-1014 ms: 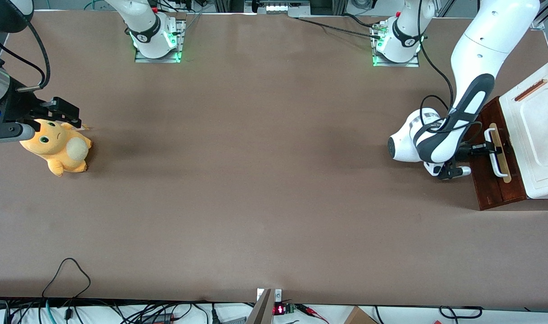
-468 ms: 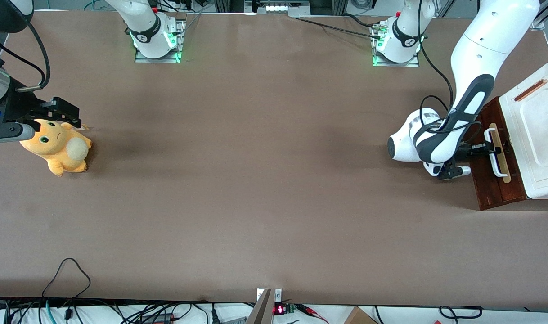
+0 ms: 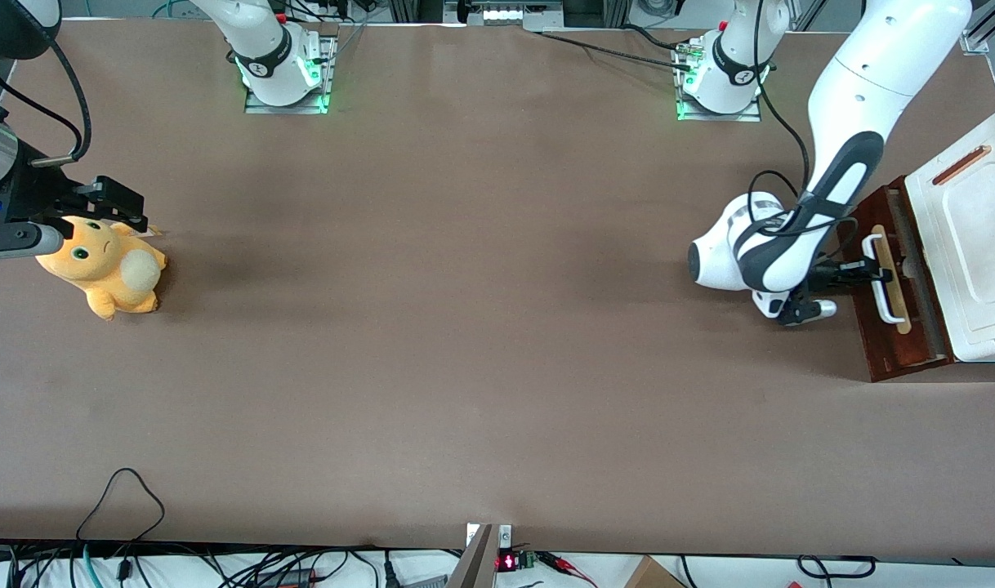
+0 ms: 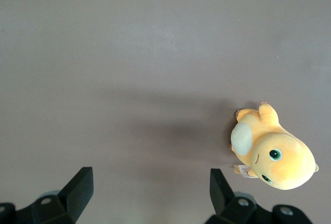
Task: Open lower drawer with left arm only
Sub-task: 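Pull the handle outward from the cabinet with the left gripper, then open the left gripper to release the drawer handle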
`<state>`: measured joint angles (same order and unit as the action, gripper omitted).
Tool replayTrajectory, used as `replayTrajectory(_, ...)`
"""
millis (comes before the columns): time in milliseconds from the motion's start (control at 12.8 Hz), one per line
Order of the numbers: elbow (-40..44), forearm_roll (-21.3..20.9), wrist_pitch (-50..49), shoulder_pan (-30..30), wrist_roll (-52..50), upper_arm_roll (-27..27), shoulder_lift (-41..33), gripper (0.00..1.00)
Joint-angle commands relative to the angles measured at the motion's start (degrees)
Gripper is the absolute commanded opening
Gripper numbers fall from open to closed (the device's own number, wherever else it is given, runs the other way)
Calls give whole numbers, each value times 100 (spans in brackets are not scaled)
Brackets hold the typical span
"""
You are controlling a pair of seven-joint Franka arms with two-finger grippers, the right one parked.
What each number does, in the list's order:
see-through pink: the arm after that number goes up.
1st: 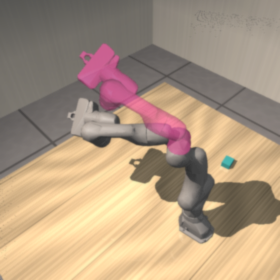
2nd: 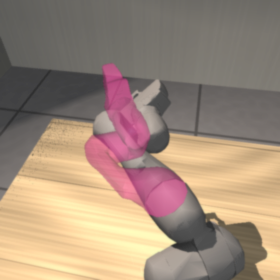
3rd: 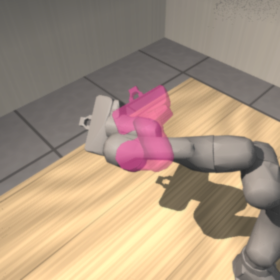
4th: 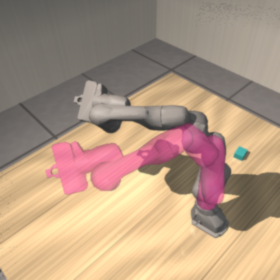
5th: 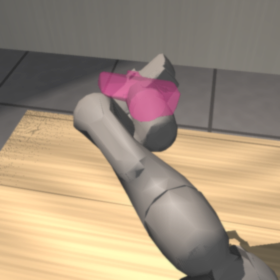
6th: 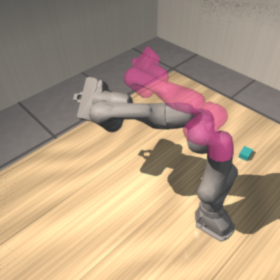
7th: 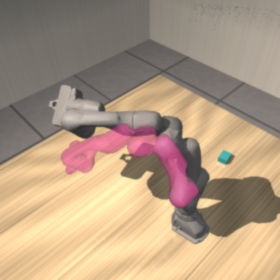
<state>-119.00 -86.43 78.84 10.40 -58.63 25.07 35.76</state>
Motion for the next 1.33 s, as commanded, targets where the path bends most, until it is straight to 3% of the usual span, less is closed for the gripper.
replayTrajectory(0,70,-76,-166,-433,159,218,-34,4)
replayTrajectory(390,79,170,-176,-574,150,244,-8,4)
replayTrajectory(468,79,179,-176,-574,159,244,-8,12)
replayTrajectory(546,79,179,-176,-566,176,244,1,37)
replayTrajectory(624,79,188,-167,-522,185,235,-7,87)
replayTrajectory(702,79,197,-158,-504,176,244,-16,100)
replayTrajectory(1014,201,433,-88,-513,273,262,-182,100)
replayTrajectory(1248,850,1345,280,-539,421,358,-524,100)
